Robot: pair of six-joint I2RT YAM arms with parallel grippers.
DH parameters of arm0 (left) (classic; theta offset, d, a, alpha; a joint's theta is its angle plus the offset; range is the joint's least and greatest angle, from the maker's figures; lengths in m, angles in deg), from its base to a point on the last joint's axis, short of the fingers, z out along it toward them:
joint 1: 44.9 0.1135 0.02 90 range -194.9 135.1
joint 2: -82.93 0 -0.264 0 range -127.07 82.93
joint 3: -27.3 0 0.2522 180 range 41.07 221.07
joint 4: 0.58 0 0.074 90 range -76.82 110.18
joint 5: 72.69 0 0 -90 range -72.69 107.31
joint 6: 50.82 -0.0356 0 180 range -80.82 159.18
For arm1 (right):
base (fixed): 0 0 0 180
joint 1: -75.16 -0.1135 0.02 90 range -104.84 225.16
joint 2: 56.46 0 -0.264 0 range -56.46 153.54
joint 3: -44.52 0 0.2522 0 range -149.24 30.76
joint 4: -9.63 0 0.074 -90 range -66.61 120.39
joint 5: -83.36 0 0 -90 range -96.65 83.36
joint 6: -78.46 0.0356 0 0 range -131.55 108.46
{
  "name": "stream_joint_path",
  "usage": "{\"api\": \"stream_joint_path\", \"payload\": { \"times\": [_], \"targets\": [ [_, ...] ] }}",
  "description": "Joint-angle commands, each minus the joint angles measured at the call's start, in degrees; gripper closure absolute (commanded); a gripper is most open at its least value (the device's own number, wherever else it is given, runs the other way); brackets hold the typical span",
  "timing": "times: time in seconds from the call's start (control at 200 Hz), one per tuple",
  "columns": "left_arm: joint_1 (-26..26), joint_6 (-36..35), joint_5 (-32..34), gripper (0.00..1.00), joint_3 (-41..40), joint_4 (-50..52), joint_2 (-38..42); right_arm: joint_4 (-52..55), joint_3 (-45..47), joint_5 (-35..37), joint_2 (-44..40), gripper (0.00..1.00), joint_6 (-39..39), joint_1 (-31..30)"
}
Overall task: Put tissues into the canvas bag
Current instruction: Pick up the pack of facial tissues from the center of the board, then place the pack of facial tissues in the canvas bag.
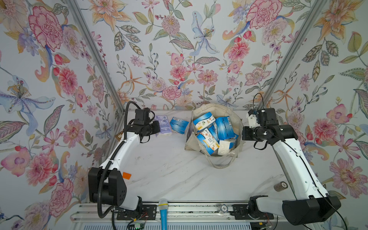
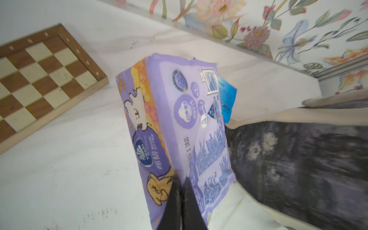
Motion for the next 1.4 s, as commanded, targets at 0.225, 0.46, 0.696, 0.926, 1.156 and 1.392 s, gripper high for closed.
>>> {"api": "stream_joint_path", "payload": {
  "times": [0.225, 0.46, 0.696, 0.926, 1.156, 1.392],
  "targets": [
    [-4.2, 0.96, -8.65, 1.0, 14.27, -4.49, 2.96, -3.39, -1.7, -0.05, -0.07, 1.0, -0.53, 0.17],
    [-13.8, 0.08, -13.76, 1.0, 30.67, -5.42, -4.61, -3.95, -1.67, -0.58, -0.14, 1.0, -0.21, 0.08],
    [-23.78, -1.64, -18.22, 1.0, 44.31, -1.9, -17.06, -5.46, -1.64, -0.43, -0.57, 1.0, 0.76, 0.43],
    [-29.78, -3.2, -20.08, 1.0, 50.87, 4.0, -26.1, -7.4, -1.63, -1.73, -0.61, 1.0, 1.76, 0.52],
    [-32.95, -3.96, -20.58, 1.0, 51.54, 7.53, -30.41, -7.77, -1.62, -1.91, -0.39, 1.0, 1.76, 0.52],
    [-35.63, -7.0, -21.58, 1.0, 52.09, 14.82, -33.04, -8.98, -1.79, -2.21, -0.05, 1.0, 1.93, 0.7]
  ]
}}
